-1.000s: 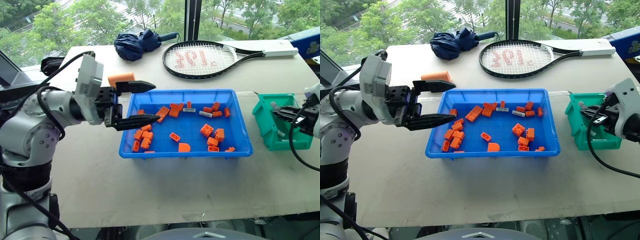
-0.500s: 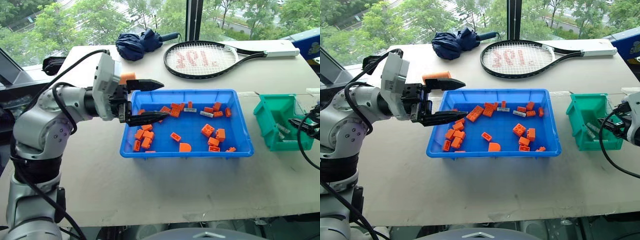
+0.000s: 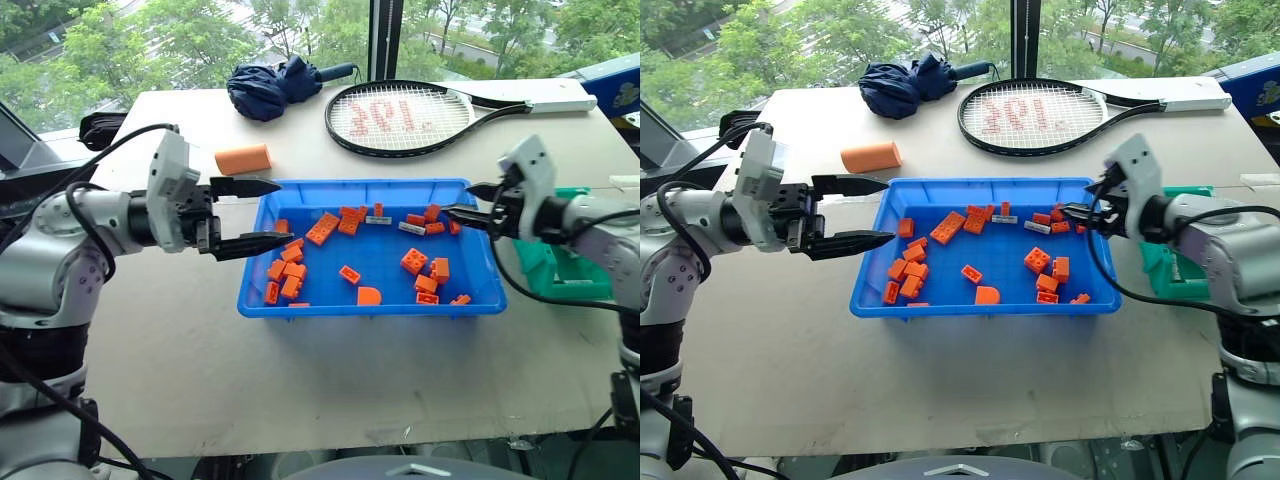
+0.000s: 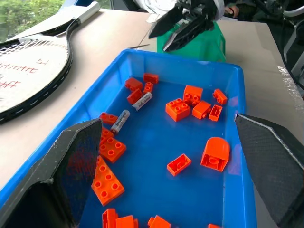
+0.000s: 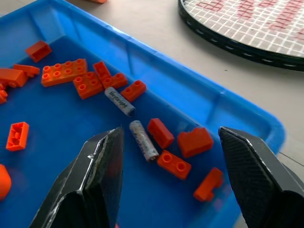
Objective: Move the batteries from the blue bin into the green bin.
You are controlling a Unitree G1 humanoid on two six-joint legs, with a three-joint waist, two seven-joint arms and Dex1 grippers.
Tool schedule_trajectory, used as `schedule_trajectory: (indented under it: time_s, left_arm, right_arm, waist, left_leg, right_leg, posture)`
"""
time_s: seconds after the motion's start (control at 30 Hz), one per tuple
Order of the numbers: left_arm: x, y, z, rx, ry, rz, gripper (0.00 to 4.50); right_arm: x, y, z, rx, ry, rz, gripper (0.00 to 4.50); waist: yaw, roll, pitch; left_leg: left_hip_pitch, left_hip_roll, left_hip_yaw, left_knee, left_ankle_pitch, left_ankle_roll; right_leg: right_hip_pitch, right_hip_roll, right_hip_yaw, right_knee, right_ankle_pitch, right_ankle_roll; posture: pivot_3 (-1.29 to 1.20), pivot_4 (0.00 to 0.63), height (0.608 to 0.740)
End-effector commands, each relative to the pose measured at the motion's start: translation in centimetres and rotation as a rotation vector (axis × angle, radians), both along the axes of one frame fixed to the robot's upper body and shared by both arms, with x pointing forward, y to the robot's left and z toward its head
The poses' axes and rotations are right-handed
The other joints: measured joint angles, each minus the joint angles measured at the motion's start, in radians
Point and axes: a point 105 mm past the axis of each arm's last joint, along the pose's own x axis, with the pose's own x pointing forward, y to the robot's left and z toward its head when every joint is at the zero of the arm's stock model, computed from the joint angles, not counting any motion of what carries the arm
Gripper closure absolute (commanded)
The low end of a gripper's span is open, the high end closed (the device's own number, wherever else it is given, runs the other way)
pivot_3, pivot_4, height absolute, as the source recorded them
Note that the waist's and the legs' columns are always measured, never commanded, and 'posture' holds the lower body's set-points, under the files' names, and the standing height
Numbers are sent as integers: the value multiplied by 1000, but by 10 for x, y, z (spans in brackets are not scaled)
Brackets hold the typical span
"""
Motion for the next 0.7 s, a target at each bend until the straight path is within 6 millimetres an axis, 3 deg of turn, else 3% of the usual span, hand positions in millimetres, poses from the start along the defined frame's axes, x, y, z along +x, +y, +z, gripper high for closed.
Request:
schedule_trajectory:
  time_s: [0.03, 0.23, 0.5, 0.7]
  left_arm:
    - [-10, 0, 10, 23, -57, -20, 0]
    - [-11, 1, 11, 26, -69, -2, 0]
    - [-13, 1, 12, 26, -77, -1, 0]
    - [-12, 1, 13, 30, -84, 2, 0]
  right_arm:
    - [6, 16, -9, -40, 0, 52, 1364]
    - [11, 33, -33, -89, 67, 138, 1364]
    - [27, 44, -40, -125, 67, 168, 1364]
    - [29, 51, -50, -170, 104, 208, 1364]
  waist:
    - [0, 0, 0]
    - [-8, 0, 0]
    - [-14, 0, 0]
    - [-14, 0, 0]
  left_leg:
    - [0, 0, 0, 0, 0, 0]
    - [0, 0, 0, 0, 0, 0]
    - [0, 0, 0, 0, 0, 0]
    - [0, 0, 0, 0, 0, 0]
  right_leg:
    - [0, 0, 0, 0, 0, 0]
    - [0, 0, 0, 1, 0, 0]
    - [-1, 0, 0, 1, 0, 0]
    - [-1, 0, 0, 1, 0, 0]
  posture:
    - [0, 150, 740]
    - [0, 150, 740]
    - [0, 150, 740]
    - [0, 150, 740]
